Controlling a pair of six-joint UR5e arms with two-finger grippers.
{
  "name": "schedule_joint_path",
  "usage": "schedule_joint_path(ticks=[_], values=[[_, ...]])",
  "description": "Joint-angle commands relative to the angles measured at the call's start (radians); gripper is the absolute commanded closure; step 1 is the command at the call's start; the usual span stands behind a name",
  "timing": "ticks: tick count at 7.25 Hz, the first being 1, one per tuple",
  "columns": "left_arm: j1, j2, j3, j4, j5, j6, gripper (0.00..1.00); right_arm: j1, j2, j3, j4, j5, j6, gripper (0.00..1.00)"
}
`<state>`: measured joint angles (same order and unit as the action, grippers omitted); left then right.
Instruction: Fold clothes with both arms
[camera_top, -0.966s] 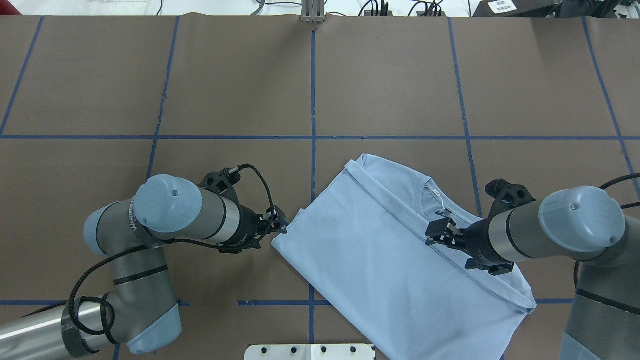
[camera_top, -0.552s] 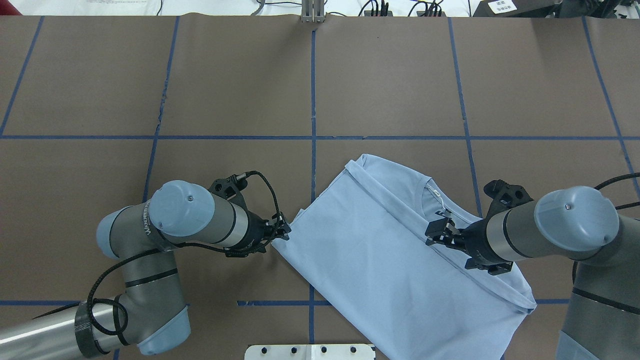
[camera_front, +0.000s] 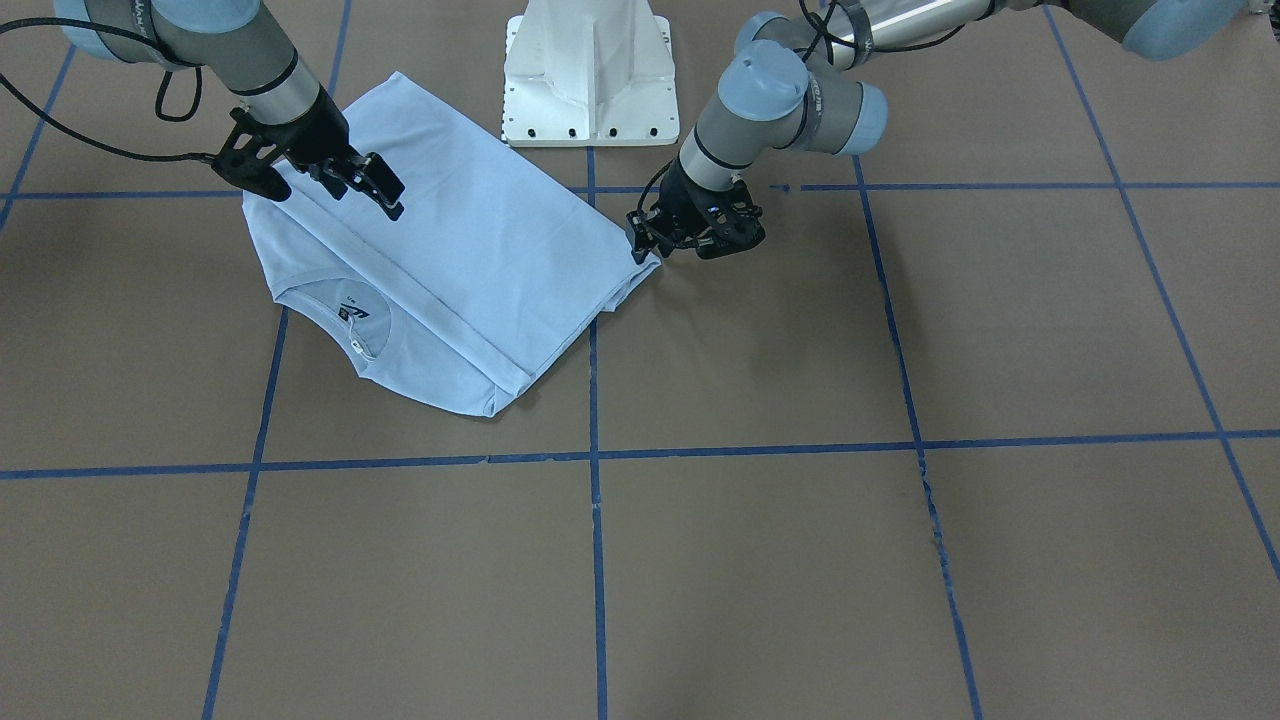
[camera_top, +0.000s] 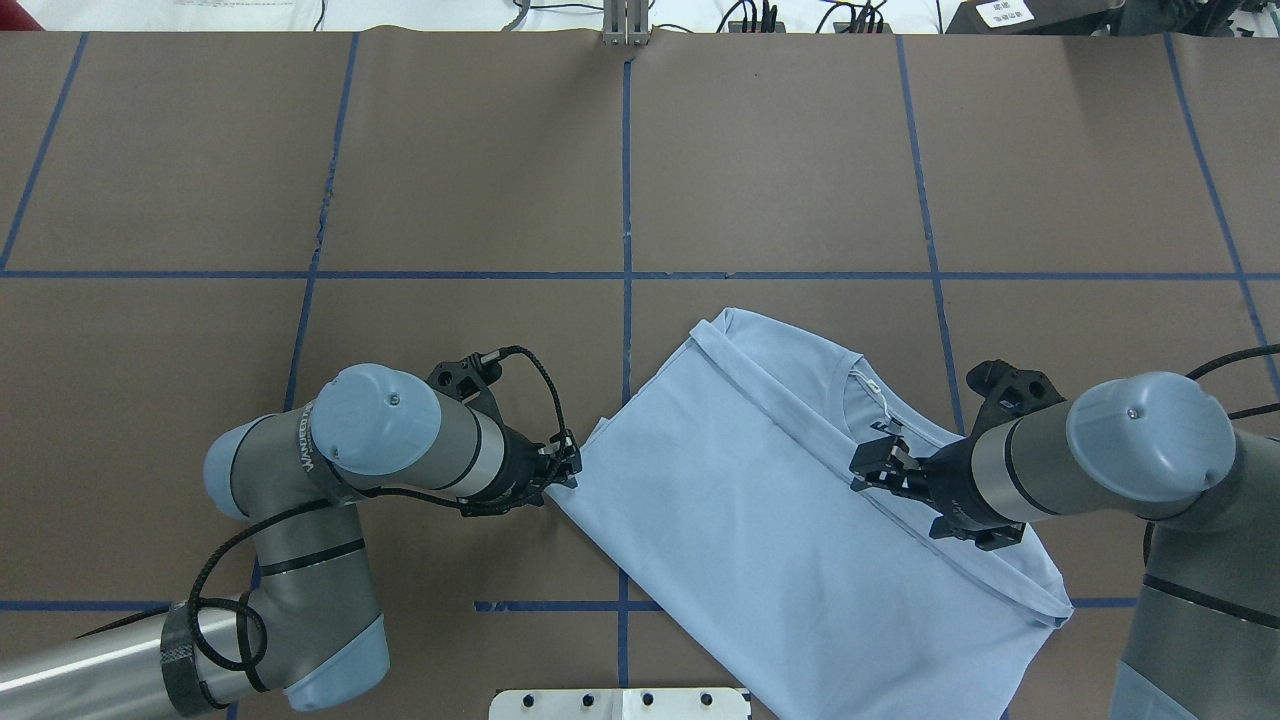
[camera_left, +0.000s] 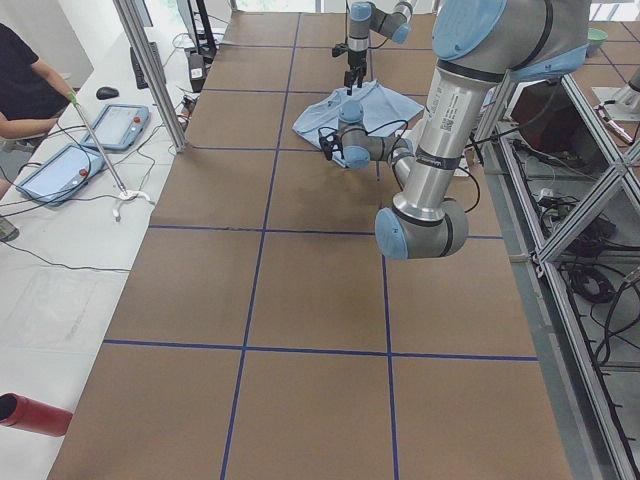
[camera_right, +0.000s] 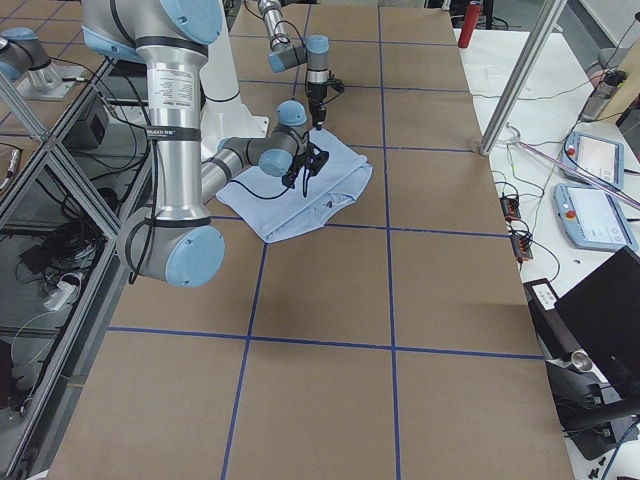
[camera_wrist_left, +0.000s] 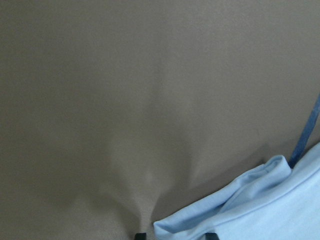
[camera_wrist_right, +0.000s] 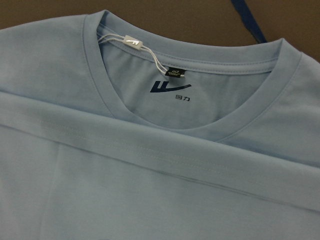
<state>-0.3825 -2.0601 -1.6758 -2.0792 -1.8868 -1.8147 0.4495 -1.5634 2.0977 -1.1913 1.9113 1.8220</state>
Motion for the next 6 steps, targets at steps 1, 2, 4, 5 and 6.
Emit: schedule_joint_path(ticks=[1,2,4,5,6], values=[[0.001,-0.008,-0.002,0.008,0.002,0.000,1.00,0.000,-0.001,0.001,-0.001,0.000,-0.001,0.00],[-0.003,-0.009,-0.008,0.028,0.002,0.003,1.00,0.000,-0.003,0.002,-0.001,0.000,-0.001,0.00],[-0.044,-0.009,-0.027,0.065,0.020,0.023,1.00,-0.003,-0.004,0.001,-0.002,-0.003,-0.001,0.00],[-0.073,-0.011,-0.015,0.067,0.070,0.122,1.00,-0.003,0.008,0.001,-0.002,-0.029,0.002,0.00],[-0.138,-0.026,-0.002,0.064,0.121,0.217,1.00,-0.005,0.026,-0.001,-0.002,-0.037,0.002,0.00]])
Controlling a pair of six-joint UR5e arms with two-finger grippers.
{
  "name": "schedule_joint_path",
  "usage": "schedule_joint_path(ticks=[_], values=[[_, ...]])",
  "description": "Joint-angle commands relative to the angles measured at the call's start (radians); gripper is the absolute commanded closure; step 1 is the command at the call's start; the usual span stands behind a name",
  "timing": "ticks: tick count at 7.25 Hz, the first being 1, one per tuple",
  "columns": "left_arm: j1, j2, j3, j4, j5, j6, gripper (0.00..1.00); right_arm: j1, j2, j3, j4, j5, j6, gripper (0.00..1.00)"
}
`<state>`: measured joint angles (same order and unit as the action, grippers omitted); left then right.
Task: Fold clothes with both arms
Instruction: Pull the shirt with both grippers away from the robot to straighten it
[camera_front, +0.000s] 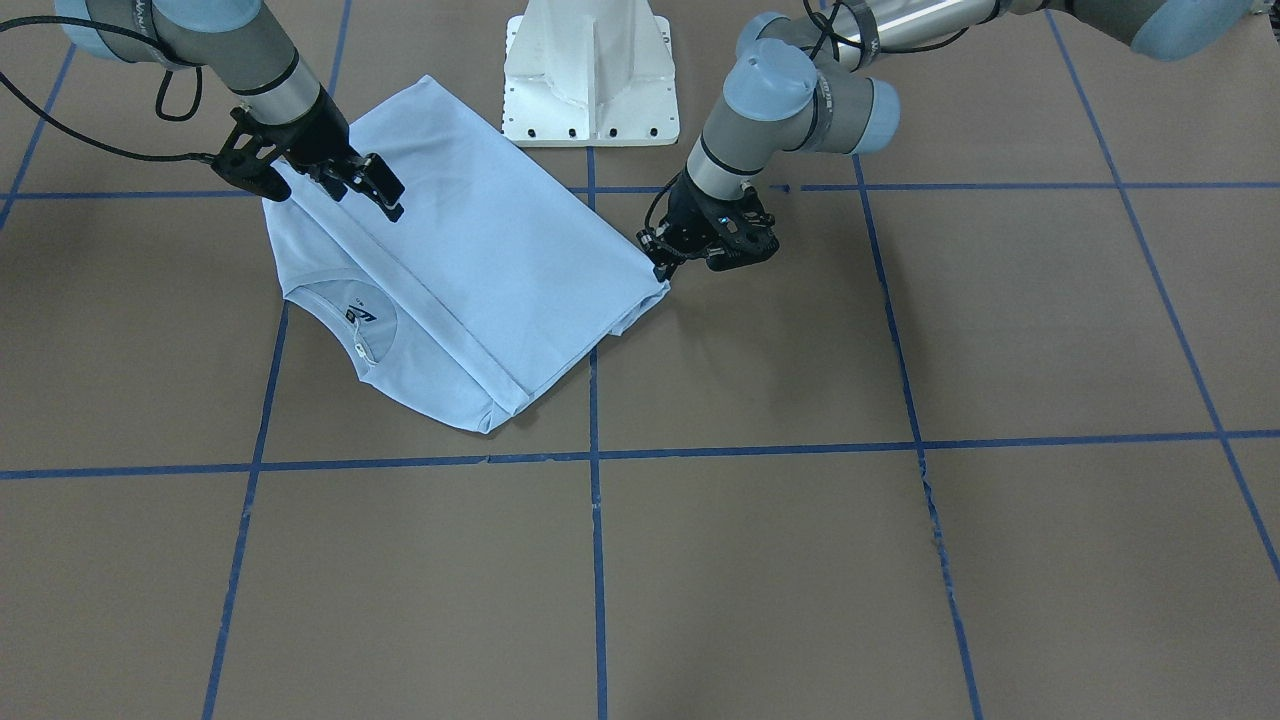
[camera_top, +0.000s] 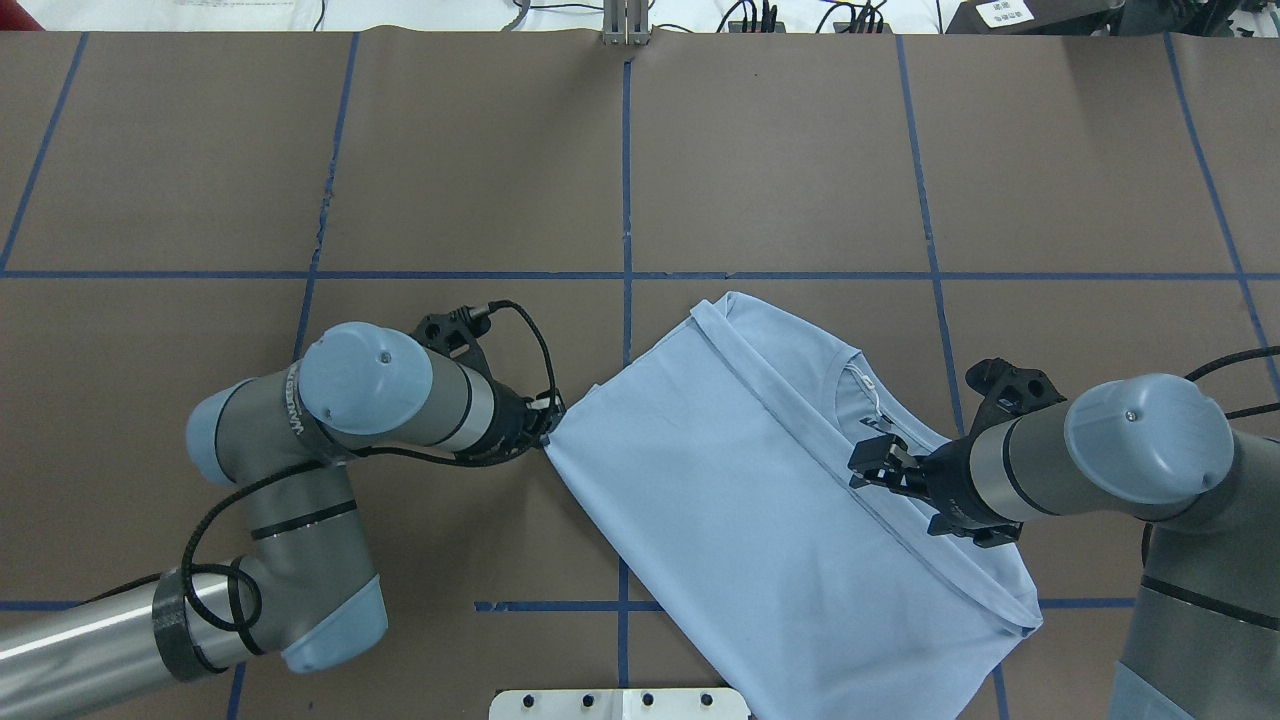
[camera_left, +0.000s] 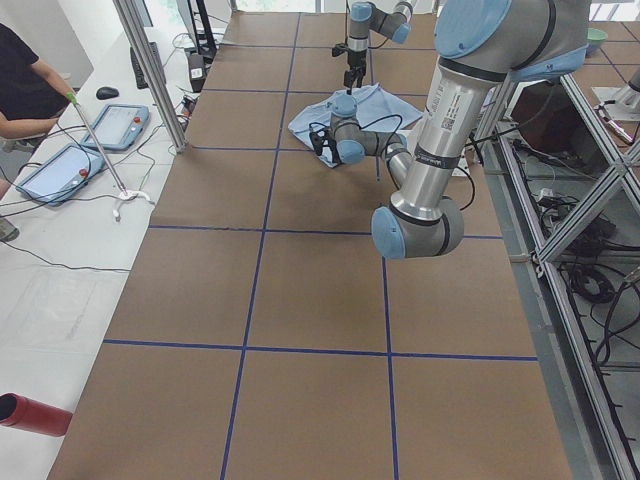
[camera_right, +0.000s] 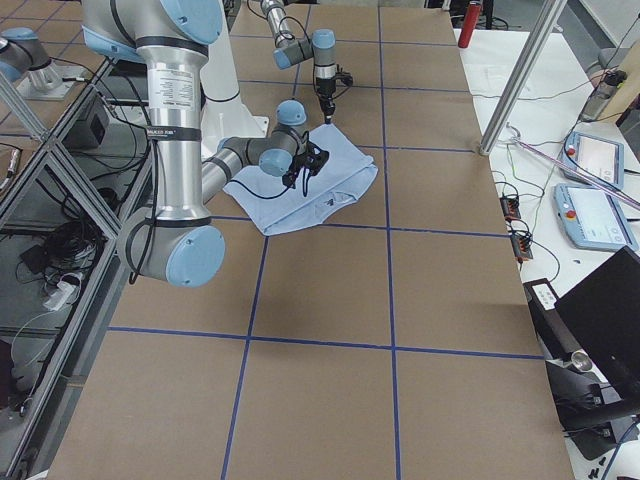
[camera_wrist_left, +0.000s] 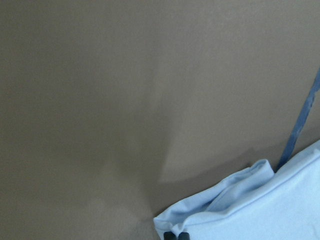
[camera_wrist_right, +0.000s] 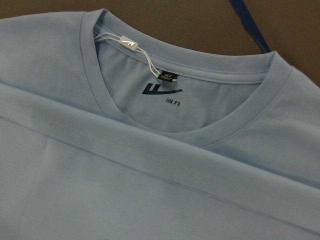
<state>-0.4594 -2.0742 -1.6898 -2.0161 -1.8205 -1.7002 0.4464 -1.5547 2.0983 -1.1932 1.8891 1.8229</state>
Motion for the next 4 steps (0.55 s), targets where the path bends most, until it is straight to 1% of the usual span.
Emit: schedule_joint_path(ticks=[1,2,3,4], values=[[-0.153,-0.088,0.082,-0.010,0.055,0.147,1.00,-0.006,0.019,-0.003,0.000,-0.016,0.001,0.00],[-0.219,-0.213,0.240,-0.021,0.055,0.186,1.00,-0.006,0.040,-0.009,0.000,-0.016,0.001,0.00],[-0.281,-0.324,0.451,-0.144,0.053,0.204,1.00,-0.008,0.067,-0.035,-0.002,-0.015,0.001,0.00],[-0.304,-0.401,0.671,-0.309,0.059,0.208,1.00,-0.009,0.094,-0.052,0.000,-0.025,0.000,0.00]])
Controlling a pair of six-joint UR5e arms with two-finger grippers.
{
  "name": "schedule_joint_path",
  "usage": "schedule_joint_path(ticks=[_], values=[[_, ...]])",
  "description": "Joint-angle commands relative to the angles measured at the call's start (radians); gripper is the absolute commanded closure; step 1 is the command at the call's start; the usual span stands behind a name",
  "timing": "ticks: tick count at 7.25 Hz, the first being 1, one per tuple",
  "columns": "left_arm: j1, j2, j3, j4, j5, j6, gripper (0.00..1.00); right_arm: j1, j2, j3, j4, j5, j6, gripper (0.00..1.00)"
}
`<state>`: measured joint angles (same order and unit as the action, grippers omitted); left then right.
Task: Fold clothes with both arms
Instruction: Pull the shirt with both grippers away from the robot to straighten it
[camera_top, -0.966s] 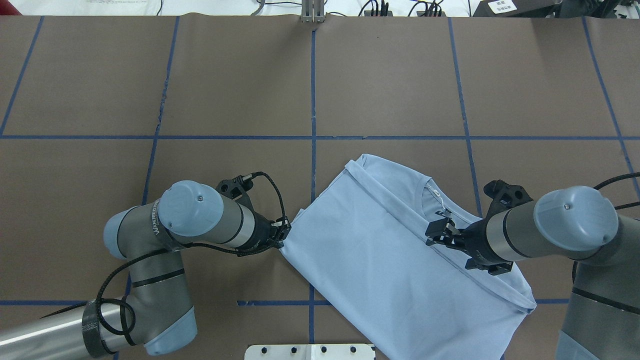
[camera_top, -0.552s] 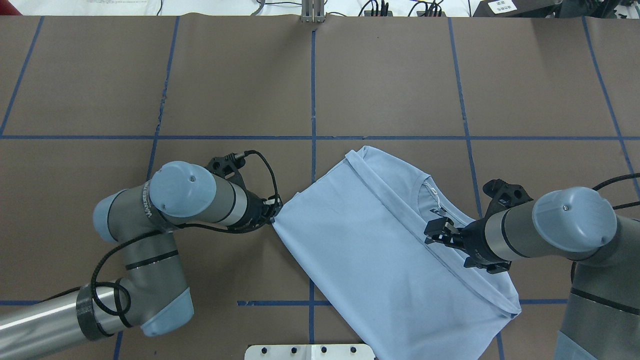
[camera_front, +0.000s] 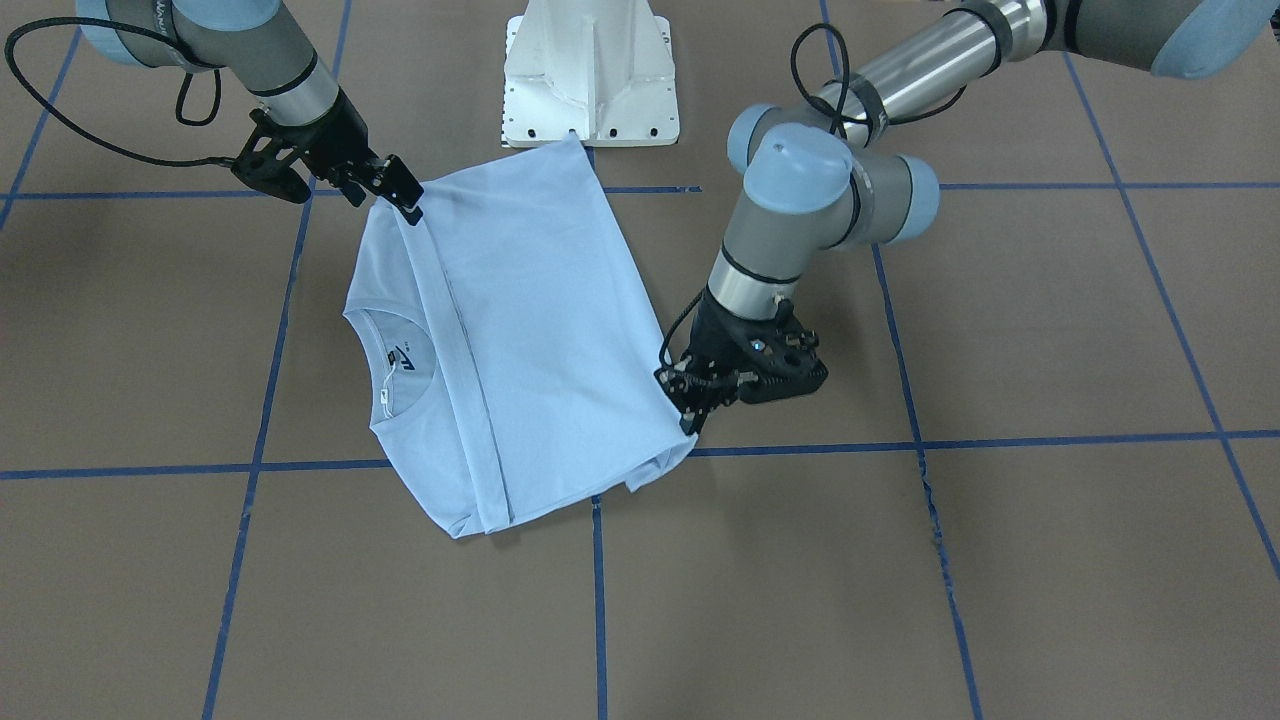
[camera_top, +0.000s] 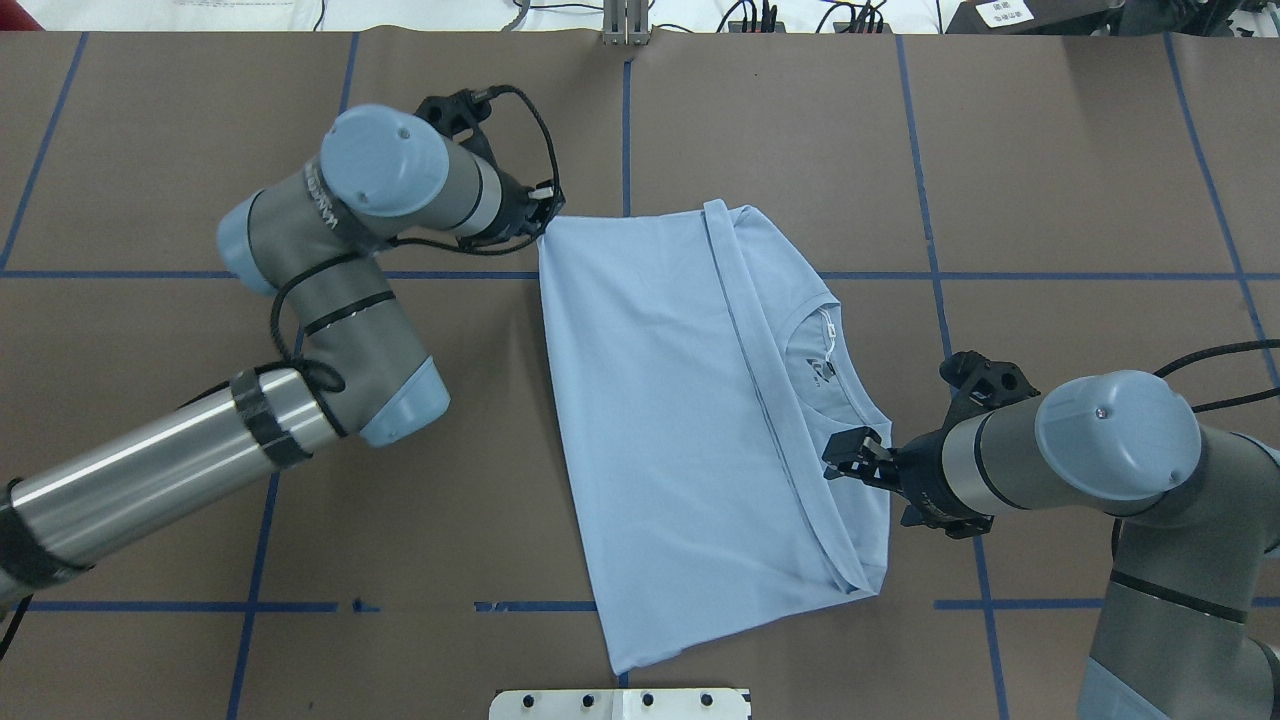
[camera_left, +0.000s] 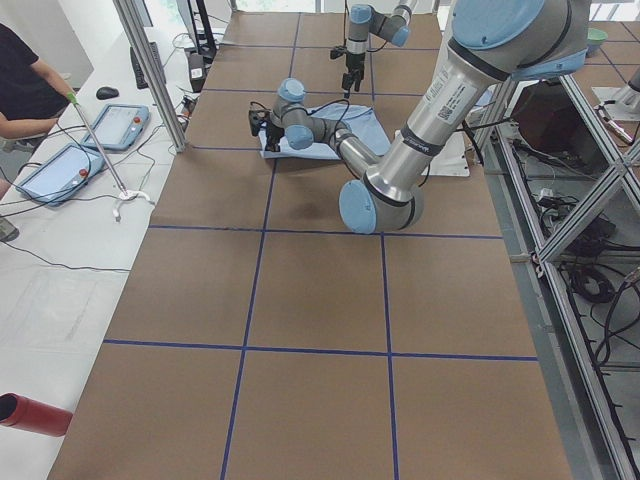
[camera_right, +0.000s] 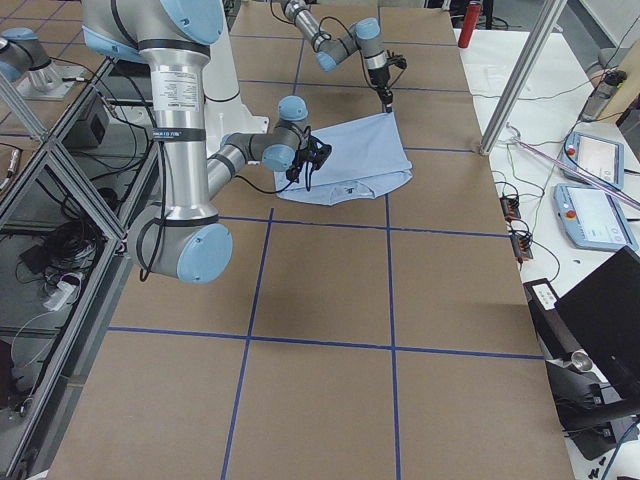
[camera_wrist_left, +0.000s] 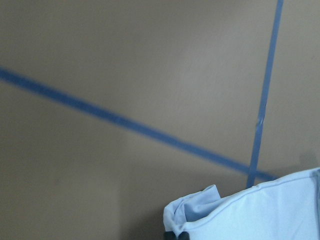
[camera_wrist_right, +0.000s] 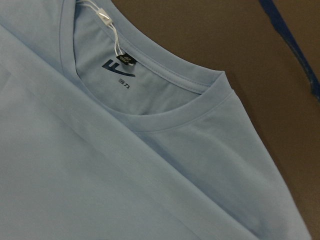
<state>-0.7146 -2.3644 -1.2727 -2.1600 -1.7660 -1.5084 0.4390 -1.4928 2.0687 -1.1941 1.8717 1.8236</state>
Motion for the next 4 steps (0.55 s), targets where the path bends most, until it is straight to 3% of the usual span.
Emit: schedule_joint_path(ticks=[1,2,3,4], values=[[-0.074,-0.140,0.354,-0.229,0.005,0.052,1.00,-0.003,0.054,-0.024,0.001,-0.040,0.000,0.00],[-0.088,-0.142,0.352,-0.228,0.003,0.085,0.70,-0.011,0.068,-0.024,-0.002,-0.101,-0.001,0.00],[-0.088,-0.131,0.276,-0.219,-0.006,0.083,0.45,-0.020,0.092,-0.039,-0.004,-0.121,-0.001,0.00],[-0.085,-0.063,0.104,-0.125,-0.077,0.079,0.44,-0.032,0.164,-0.095,-0.008,-0.143,0.000,0.00]])
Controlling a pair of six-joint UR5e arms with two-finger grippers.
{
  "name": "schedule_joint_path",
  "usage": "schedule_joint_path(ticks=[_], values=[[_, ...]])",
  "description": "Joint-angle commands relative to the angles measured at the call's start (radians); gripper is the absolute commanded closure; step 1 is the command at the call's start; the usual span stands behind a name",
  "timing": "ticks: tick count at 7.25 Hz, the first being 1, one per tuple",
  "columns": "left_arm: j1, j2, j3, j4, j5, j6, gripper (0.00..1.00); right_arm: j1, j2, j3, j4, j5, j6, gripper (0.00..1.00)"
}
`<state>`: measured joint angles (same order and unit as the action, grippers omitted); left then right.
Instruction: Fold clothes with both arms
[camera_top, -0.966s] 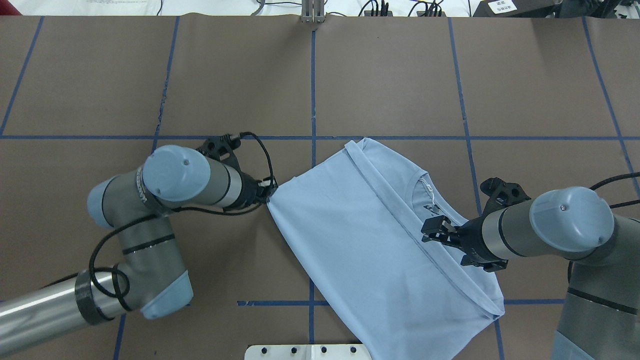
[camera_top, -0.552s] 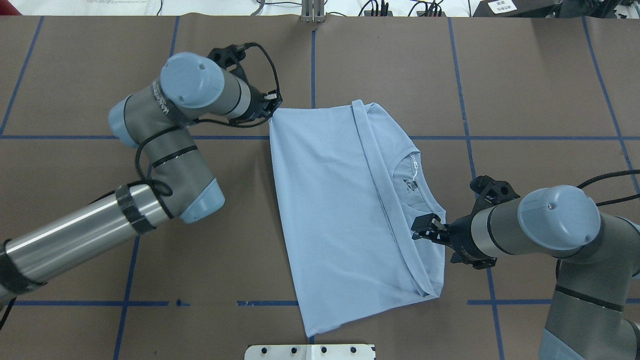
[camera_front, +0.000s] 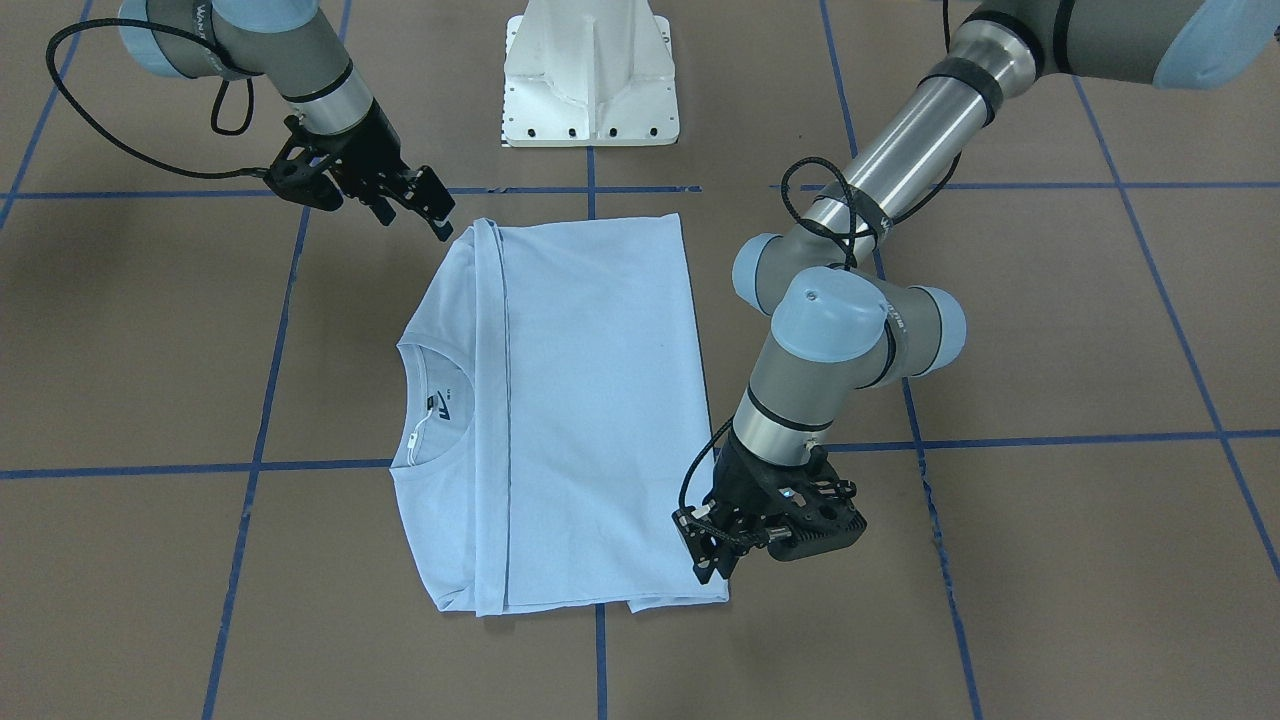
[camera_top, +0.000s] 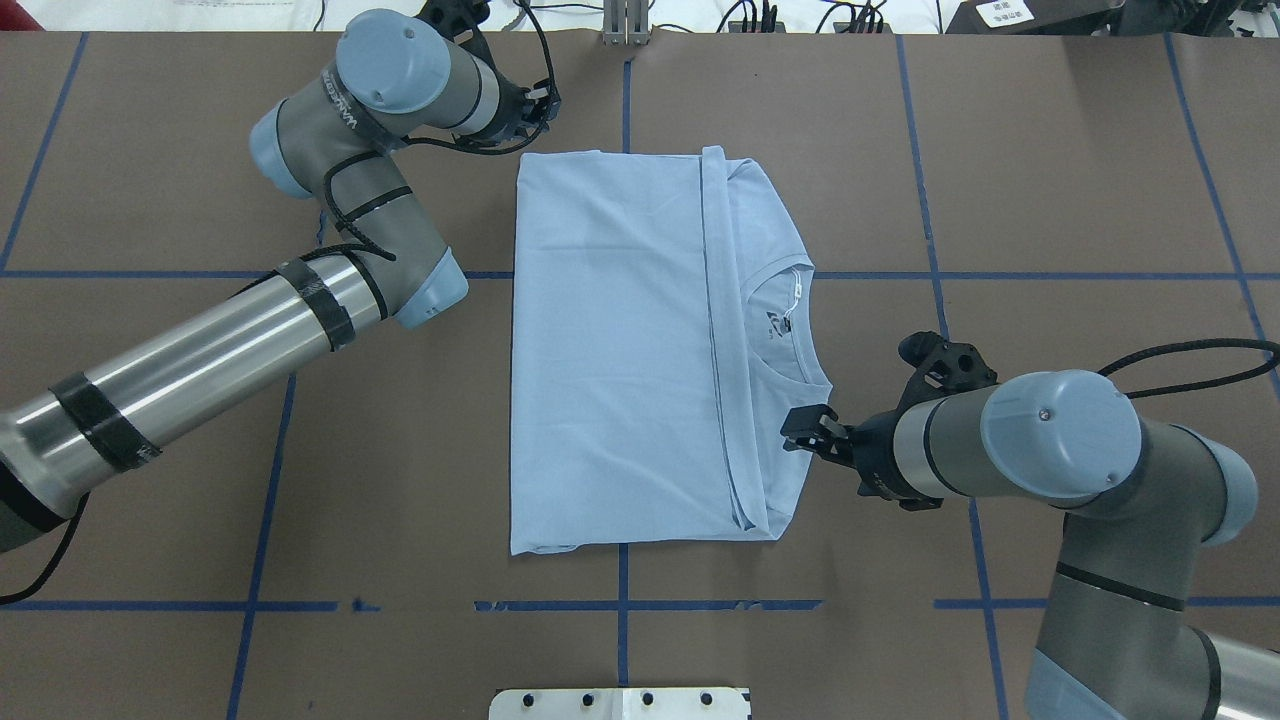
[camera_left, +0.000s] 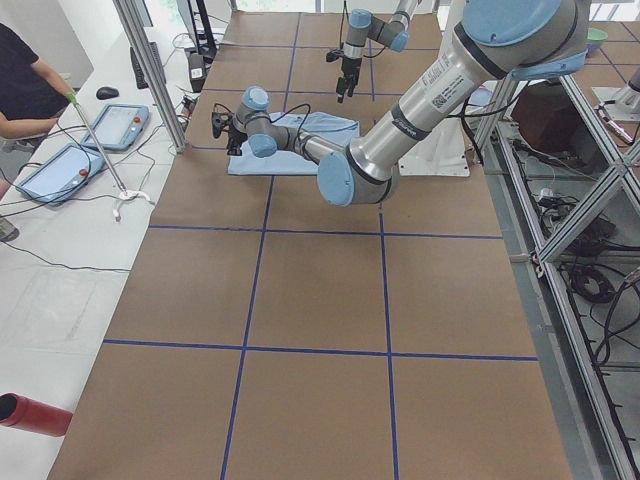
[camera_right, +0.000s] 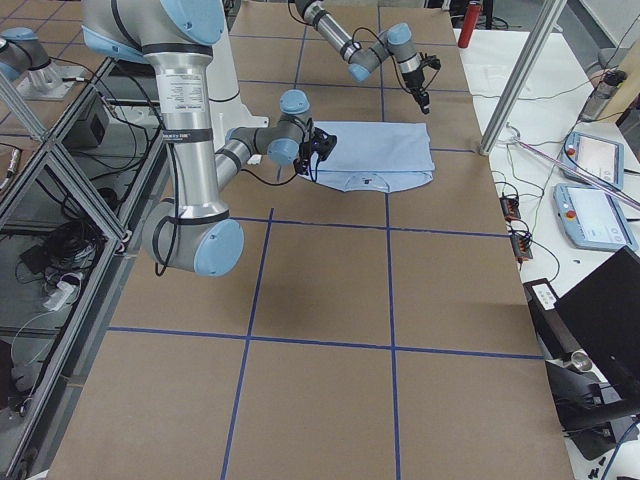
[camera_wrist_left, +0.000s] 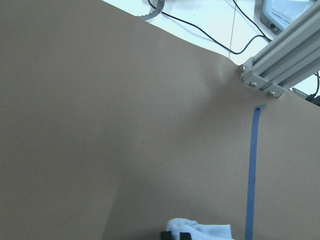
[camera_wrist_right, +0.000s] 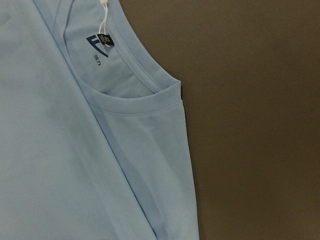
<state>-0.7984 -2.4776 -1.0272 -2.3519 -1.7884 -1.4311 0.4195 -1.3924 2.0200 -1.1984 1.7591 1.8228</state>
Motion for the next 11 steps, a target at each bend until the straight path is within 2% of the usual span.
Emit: schedule_joint_path(ticks=[1,2,5,8,11], values=[[0.002,0.131,-0.297,0.145,-0.102,0.000,0.43,-0.048,0.120,-0.093,-0.059,-0.082,-0.016,0.00],[0.002,0.194,-0.388,0.158,-0.104,0.001,0.43,-0.068,0.185,-0.133,-0.138,-0.086,-0.115,0.00],[0.002,0.204,-0.392,0.158,-0.106,0.003,0.43,-0.090,0.292,-0.159,-0.433,-0.079,-0.550,0.00],[0.004,0.204,-0.392,0.158,-0.104,0.001,0.42,-0.102,0.294,-0.170,-0.521,-0.073,-0.687,0.00],[0.007,0.204,-0.393,0.158,-0.104,0.000,0.42,-0.105,0.311,-0.175,-0.524,-0.070,-0.695,0.00]])
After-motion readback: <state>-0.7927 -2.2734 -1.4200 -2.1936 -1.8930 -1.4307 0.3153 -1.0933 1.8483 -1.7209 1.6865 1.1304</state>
